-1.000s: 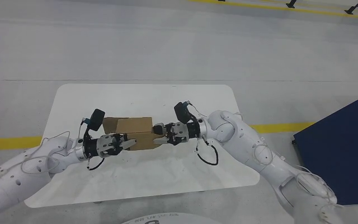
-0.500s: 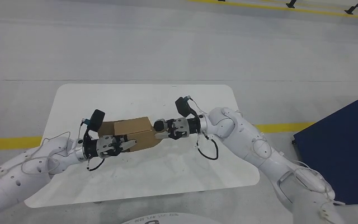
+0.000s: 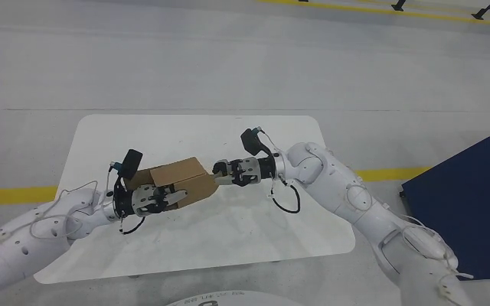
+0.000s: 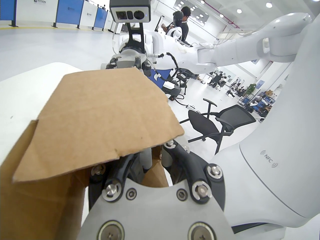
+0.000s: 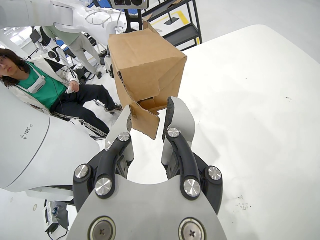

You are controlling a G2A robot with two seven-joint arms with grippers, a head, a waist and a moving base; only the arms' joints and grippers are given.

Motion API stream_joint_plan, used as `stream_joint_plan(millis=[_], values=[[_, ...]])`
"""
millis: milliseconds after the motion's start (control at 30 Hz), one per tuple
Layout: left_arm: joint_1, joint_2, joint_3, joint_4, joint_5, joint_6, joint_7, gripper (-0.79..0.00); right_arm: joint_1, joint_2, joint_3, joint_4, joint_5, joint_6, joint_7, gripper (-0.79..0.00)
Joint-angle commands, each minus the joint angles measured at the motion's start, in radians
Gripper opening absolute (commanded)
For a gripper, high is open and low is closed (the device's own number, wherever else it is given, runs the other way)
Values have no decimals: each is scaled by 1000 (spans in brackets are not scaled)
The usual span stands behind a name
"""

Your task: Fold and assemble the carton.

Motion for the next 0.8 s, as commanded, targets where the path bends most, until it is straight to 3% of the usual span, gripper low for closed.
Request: stream_joint_plan(millis=[0,333,500,633,767], values=[[0,1,0,2,-5,0,6,-785,-11,4,13,-12,18,0,-24,0],[13,-1,0,-8,-29,0,7,-785,-11,4,13,-12,18,0,-24,0],[31,0,36,-75,-351,0,-32,-785,-46,11,47,-65,79,0,-88,0],[19,3,45,-98,-730,0,-217,-785,-95,32,108,-97,135,0,-109,0],[19,3,45,-98,-730,0,-217,-785,-95,32,108,-97,135,0,-109,0]])
